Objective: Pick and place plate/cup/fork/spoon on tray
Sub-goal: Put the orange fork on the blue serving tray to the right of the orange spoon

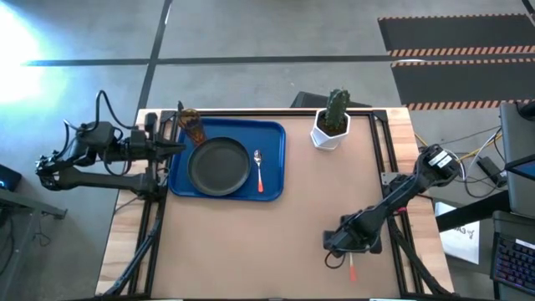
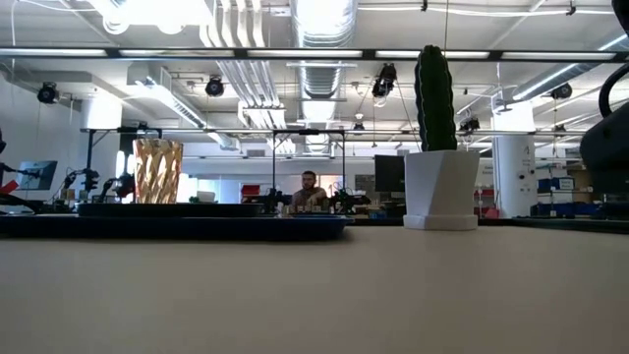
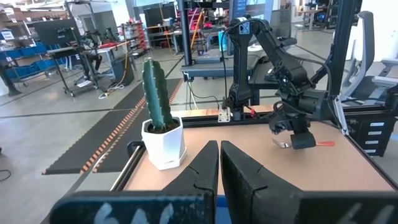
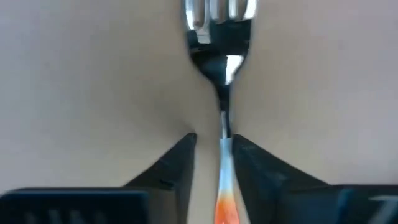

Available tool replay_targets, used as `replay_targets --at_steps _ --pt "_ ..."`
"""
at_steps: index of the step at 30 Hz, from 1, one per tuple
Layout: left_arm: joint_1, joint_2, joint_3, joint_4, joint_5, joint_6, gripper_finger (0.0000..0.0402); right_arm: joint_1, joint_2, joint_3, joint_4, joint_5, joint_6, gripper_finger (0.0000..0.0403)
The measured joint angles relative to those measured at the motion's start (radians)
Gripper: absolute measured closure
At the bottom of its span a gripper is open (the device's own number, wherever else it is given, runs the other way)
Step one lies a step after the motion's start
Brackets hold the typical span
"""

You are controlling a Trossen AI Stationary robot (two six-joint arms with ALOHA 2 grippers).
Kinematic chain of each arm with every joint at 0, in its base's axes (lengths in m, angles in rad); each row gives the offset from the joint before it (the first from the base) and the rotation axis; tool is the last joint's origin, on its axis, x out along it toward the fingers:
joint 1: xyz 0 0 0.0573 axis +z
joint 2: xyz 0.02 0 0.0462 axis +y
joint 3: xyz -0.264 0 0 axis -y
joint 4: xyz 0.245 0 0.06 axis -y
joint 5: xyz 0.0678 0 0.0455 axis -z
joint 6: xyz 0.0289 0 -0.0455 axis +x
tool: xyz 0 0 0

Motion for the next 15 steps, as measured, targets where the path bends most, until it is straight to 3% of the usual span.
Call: replay_targets --at_steps 4,9,15 --pt "0.000 -0.001 0.000 0.000 0.000 0.000 0.0402 -0.014 0.001 -0.001 0.027 0.011 0.003 0.0380" --pt "0.000 -0.002 0.000 0.000 0.000 0.000 0.0402 -0.020 0.001 0.010 0.043 0.079 -0.013 0.0391" --pt "0.000 -0.004 0.000 -0.001 0.000 0.023 0.0402 -0.033 0.007 0.082 0.022 0.302 -0.025 0.0393"
